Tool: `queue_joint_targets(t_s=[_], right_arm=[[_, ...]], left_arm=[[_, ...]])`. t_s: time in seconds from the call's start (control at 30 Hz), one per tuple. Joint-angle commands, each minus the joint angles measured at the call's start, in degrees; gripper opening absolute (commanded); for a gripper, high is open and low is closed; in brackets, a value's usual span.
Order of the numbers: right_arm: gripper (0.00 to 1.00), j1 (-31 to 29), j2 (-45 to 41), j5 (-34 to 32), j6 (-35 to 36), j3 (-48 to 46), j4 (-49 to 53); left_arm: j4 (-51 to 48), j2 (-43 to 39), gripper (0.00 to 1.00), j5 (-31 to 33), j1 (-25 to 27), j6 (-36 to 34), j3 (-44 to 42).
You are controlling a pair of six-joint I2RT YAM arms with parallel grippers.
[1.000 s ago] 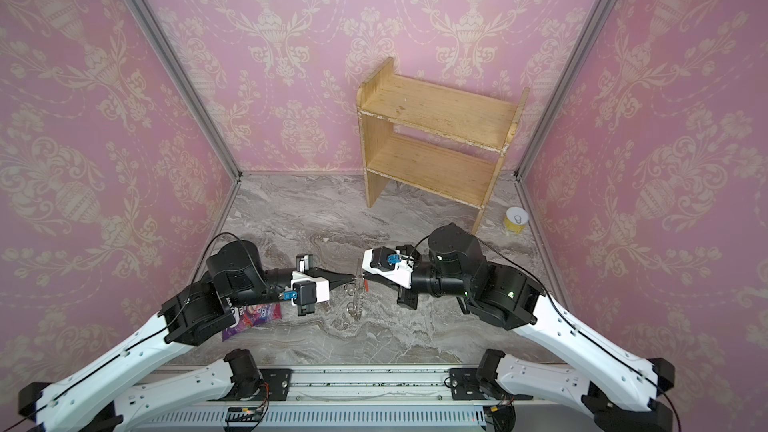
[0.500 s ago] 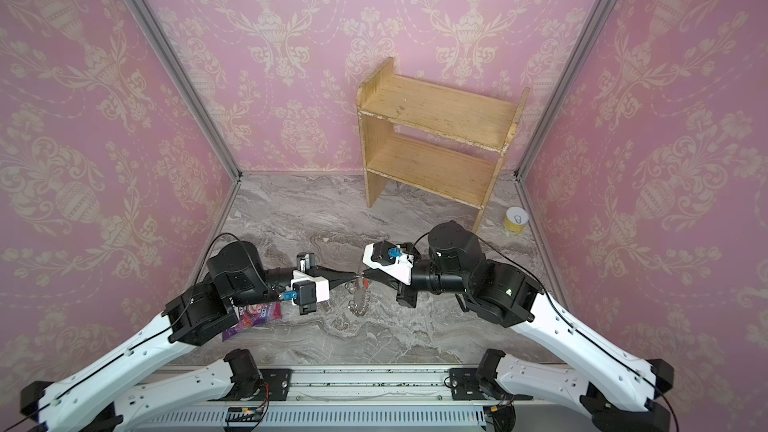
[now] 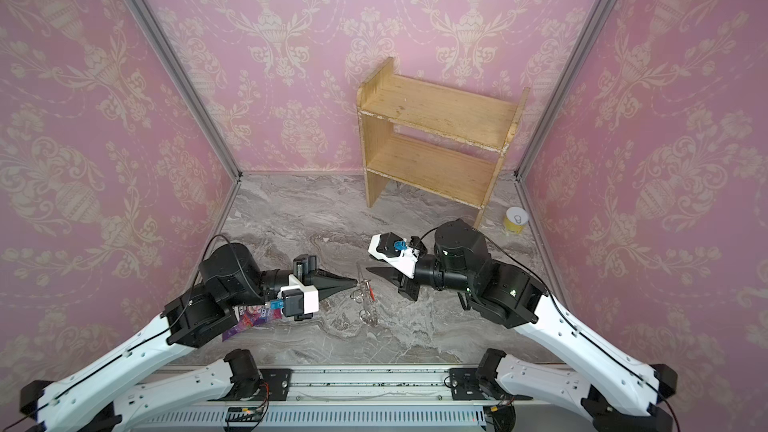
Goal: Put the keys on the keyring
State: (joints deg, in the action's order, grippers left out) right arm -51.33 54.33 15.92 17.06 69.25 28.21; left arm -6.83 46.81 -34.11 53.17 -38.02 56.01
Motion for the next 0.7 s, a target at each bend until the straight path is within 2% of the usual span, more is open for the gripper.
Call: queue_joint_targets(t_s=[0.0,0.23,0.53,0.67], right_arm=[[0.28,0.18,-2.35,-1.04,0.23,-0.27,-0.05],[0.31,0.18,-6.58,-0.01,0.78,-0.73,-0.14],[0.23,-0.32,-9.15,8.58,0.95,-3.36,-1.74],[0.24,-2.0,-8.83,7.75,1.94,-4.11,-2.19]], left_arm=[[3.5,-0.95,0.0,-1.86,0.45,1.44,-0.32],[7.58,-1.06,0.0,-0.22,0.45,2.78,-2.15],[15.16,-0.09,0.0,0.67,-0.51,6.9,-4.93],[17.89,0.69,0.0,-0.75,-1.46,9.36,-5.38]])
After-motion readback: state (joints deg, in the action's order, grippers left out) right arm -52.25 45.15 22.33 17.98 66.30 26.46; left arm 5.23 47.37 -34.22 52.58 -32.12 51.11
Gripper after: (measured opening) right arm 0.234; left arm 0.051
